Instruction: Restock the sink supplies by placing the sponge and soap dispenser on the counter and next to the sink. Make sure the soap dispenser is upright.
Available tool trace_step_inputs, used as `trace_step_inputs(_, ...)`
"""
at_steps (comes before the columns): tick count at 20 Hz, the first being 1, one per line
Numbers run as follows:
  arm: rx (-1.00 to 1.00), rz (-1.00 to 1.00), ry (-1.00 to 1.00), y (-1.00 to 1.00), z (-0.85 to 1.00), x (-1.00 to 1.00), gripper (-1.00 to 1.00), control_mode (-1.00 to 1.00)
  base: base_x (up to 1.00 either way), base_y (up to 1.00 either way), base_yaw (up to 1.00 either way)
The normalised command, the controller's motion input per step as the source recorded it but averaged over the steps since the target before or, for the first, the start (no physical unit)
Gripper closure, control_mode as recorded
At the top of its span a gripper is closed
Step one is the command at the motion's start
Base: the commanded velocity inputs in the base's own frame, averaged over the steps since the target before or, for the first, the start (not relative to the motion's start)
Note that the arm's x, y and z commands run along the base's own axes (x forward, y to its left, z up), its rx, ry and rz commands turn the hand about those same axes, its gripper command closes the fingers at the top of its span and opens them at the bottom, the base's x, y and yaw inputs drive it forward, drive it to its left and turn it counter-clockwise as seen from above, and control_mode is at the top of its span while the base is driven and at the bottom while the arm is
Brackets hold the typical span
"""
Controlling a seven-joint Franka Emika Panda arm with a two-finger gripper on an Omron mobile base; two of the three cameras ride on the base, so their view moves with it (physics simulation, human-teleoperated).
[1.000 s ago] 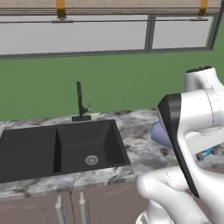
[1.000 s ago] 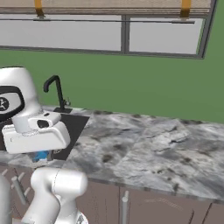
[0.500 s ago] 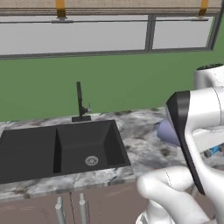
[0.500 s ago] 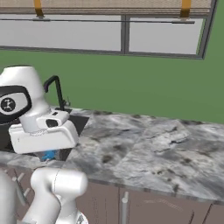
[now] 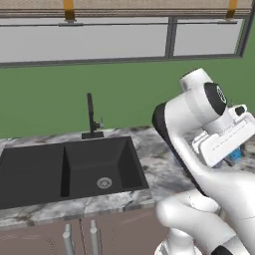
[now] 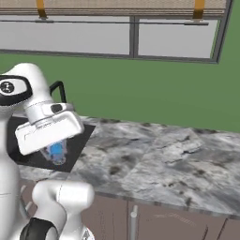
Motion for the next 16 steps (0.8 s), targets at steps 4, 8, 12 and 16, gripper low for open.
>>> trace_step_inputs(4,-0.32,0.25,0.31,0.00,-0.17,0.21,1.00,-1.00,0.00,0.00,0.00)
trace_step_inputs(8,-0.32,0.29,0.15,-0.05,-0.08,0.38,1.00,-1.00,0.00,0.00,0.00)
trace_step_inputs(12,-0.29,0.31,0.08,-0.13,0.00,0.52,1.00,-1.00,0.00,0.00,0.00)
trace_step_inputs(16,-0.15,0.34,0.16,-0.12,0.01,0.54,1.00,-1.00,0.00,0.00,0.00)
